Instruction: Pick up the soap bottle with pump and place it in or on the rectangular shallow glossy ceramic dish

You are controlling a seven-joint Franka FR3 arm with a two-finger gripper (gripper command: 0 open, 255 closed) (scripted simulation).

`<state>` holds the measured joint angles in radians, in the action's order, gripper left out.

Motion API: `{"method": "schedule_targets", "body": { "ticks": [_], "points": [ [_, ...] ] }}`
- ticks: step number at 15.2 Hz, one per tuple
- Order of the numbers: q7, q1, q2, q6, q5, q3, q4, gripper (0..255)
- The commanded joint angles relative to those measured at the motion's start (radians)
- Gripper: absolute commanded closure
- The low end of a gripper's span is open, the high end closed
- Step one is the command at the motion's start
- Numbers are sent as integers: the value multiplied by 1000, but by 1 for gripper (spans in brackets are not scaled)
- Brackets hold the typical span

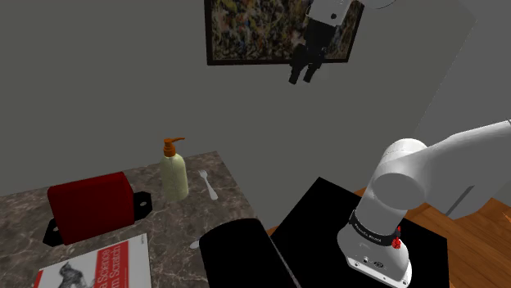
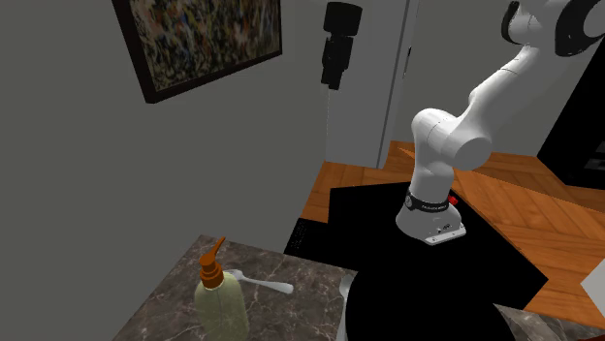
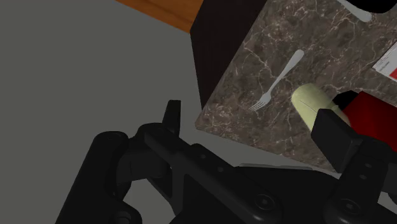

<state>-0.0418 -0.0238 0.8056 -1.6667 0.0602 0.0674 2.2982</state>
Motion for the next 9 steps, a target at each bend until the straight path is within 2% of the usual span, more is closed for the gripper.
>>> {"method": "schedule_targets", "body": {
  "ticks": [1,9],
  "points": [
    [0,0,0,0,0,0,0,0],
    [155,34,-226,-110,45,-142,-73,0]
  ]
}}
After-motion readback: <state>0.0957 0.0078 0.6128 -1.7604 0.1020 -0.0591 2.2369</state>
